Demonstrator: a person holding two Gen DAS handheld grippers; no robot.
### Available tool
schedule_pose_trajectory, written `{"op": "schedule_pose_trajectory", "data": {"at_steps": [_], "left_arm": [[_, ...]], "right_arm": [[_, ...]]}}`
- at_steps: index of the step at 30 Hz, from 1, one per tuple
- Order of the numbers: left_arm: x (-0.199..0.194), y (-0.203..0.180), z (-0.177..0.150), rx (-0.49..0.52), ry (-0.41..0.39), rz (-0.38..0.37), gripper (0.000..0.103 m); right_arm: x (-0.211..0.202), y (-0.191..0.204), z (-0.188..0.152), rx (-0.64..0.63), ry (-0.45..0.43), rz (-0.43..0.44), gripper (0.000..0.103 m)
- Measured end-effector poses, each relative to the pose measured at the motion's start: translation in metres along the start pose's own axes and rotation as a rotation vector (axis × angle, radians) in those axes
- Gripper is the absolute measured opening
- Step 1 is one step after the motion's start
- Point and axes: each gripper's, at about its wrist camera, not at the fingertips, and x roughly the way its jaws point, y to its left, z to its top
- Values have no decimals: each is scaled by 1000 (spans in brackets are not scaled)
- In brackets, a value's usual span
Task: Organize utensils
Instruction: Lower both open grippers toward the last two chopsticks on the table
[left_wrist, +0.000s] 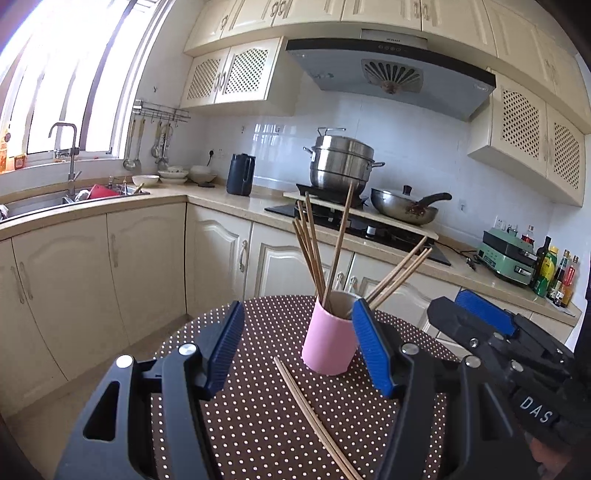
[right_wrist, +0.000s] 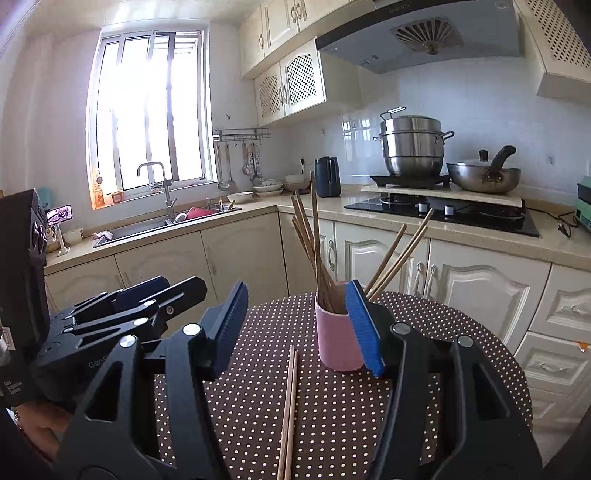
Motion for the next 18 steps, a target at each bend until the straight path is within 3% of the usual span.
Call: {"op": "schedule_pose_trajectory", "data": {"at_steps": [4,14,18], "left_arm": [[17,7,-18,-8,91,1,60],[89,38,-79,-59,428,62,60],[107,45,-92,-70,492,85,60]], "right_arm": [[10,-2,-19,10,45,2,55],[48,-24,-66,79,219,-39,55],[63,-32,-82,102,279,-47,56]]}}
